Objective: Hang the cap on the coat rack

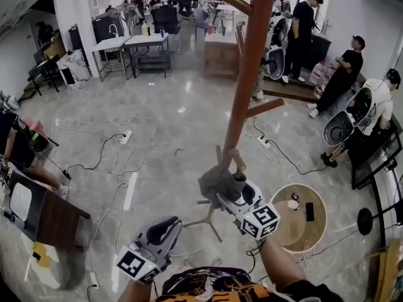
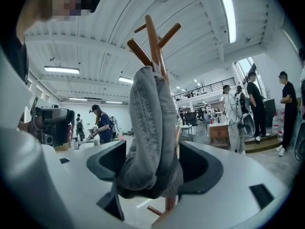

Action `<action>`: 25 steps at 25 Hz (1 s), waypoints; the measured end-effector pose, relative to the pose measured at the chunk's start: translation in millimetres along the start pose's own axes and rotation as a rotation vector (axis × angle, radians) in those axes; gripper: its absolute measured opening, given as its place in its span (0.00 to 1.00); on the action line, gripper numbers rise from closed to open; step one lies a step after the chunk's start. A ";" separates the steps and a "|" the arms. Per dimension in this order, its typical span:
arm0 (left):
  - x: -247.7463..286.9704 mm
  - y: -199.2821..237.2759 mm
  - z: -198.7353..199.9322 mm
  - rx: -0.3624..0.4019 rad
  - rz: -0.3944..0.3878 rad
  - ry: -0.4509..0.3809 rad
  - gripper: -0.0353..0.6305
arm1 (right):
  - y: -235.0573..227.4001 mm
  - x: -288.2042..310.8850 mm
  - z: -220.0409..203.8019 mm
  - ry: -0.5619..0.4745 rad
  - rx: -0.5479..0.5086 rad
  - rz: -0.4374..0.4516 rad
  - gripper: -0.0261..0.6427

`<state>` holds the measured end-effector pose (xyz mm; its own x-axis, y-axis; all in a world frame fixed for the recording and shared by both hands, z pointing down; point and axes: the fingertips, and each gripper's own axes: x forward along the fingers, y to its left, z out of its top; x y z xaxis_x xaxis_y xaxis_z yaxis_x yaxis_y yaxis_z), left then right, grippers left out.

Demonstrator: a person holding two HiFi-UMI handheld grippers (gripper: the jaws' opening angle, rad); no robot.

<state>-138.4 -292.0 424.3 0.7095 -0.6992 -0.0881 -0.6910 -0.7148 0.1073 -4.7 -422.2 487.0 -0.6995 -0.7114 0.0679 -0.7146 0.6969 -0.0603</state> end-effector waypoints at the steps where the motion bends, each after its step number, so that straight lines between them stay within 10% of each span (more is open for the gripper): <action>1: -0.1 -0.9 -0.5 -0.001 -0.001 0.002 0.14 | 1.4 -3.8 -2.7 0.006 -0.009 -0.003 0.56; 16: 9.5 -2.8 8.1 0.003 -0.051 -0.005 0.14 | 38.3 -58.4 55.1 -0.149 -0.007 0.060 0.62; 25: 14.6 -7.9 8.7 -0.003 -0.071 -0.007 0.14 | 55.9 -79.9 66.2 -0.127 -0.032 0.084 0.37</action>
<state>-123.8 -296.7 413.5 0.7559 -0.6466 -0.1031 -0.6383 -0.7627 0.1036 11.0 -332.4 412.3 -0.7535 -0.6545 -0.0625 -0.6542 0.7558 -0.0282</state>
